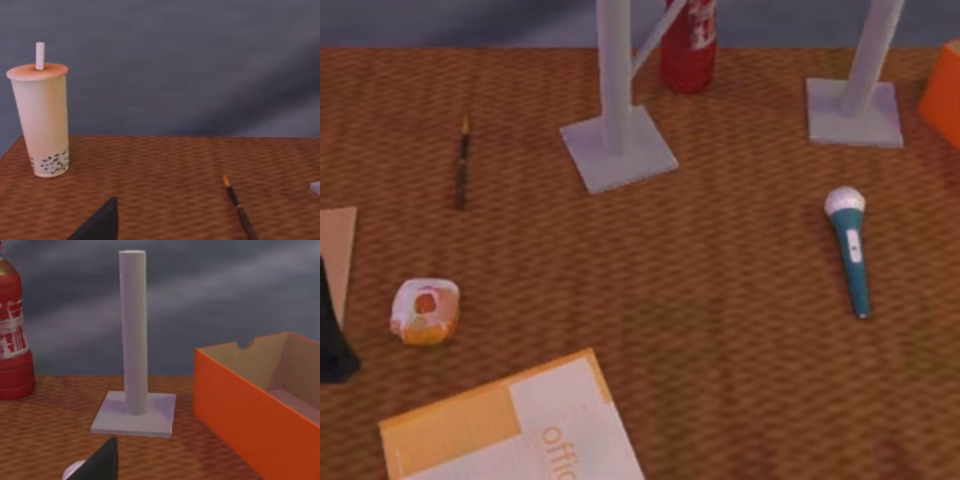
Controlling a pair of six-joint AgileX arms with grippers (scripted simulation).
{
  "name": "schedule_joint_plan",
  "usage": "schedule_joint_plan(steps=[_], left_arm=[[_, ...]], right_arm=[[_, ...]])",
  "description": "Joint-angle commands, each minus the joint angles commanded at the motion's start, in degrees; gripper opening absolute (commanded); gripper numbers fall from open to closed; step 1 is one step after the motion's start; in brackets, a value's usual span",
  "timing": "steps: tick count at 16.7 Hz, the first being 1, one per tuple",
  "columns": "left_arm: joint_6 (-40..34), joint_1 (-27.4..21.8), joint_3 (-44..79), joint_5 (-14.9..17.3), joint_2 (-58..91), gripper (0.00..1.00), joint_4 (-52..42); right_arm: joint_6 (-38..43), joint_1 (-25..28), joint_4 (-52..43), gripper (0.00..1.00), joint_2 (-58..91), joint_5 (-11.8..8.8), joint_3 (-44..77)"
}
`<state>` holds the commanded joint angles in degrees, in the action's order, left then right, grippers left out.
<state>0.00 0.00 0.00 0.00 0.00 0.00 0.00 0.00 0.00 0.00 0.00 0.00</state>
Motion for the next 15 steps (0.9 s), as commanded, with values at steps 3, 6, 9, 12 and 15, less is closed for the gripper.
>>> schedule_joint_plan(steps=[3,6,9,12,15], left_arm=[[0.00,0.00,0.00,0.00,0.00,1.00,0.00],[0.00,0.00,0.00,0.00,0.00,1.00,0.00],[0.00,0.00,0.00,0.00,0.00,1.00,0.00],[0.00,0.00,0.00,0.00,0.00,1.00,0.00],[0.00,0.00,0.00,0.00,0.00,1.00,0.00]], right_arm=[[0.13,0.21,-0.37,1.00,0.57,-0.07,0.52],[1.30,1.68,-3.72,1.00,5.95,-0.32,5.13],[3.45,3.78,-9.62,1.00,16.73,-0.24,13.41],[6.28,6.22,-16.98,1.00,31.78,0.11,24.21],[9.46,8.87,-24.95,1.00,49.17,0.58,36.45]])
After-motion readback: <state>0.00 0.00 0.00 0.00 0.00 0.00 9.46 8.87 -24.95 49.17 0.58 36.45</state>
